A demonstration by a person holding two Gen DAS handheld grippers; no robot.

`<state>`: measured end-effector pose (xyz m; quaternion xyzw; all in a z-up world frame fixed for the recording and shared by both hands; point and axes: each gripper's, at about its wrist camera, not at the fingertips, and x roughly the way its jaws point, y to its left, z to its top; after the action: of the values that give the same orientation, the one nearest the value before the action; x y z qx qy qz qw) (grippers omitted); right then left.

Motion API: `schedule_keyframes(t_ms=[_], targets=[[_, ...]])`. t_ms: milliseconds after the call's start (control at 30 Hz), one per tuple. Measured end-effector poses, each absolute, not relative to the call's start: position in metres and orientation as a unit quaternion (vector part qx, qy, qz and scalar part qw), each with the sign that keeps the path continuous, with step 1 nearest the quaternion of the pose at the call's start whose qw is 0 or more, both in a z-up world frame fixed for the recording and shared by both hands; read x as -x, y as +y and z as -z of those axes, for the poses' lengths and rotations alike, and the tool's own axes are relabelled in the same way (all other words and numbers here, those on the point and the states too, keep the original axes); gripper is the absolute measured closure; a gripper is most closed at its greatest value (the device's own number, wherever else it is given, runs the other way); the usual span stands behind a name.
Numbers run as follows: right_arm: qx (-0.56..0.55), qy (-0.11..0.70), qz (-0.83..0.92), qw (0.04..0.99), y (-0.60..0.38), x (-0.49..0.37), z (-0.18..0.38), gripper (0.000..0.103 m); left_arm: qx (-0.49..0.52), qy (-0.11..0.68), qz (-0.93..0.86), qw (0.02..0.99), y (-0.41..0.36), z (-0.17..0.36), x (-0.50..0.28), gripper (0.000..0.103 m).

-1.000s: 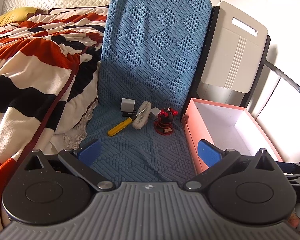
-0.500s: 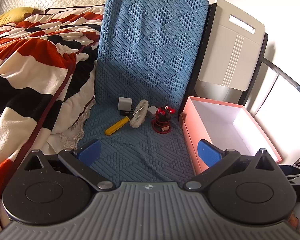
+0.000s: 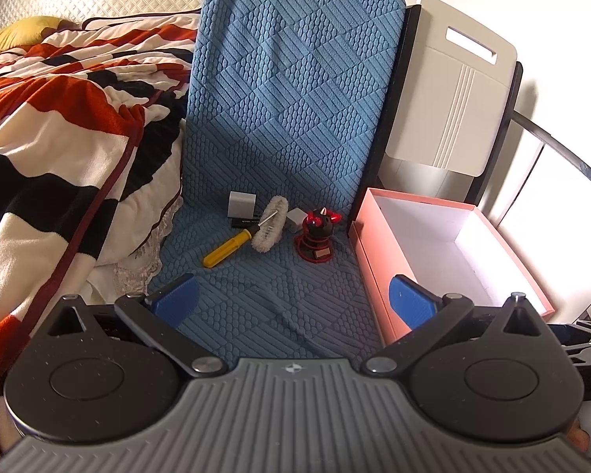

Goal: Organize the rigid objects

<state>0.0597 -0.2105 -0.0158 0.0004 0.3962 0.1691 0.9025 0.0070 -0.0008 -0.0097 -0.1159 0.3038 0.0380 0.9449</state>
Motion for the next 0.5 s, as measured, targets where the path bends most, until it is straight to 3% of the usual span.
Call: schedule_keyframes(t_ms=[500], targets=[[-0.002, 0.395, -0.172, 0.903, -0.2069, -0.0581, 0.0212, 0.000, 0.130, 0.309, -0.038, 0.941, 0.0036, 0.0196, -0.0120, 0.000]])
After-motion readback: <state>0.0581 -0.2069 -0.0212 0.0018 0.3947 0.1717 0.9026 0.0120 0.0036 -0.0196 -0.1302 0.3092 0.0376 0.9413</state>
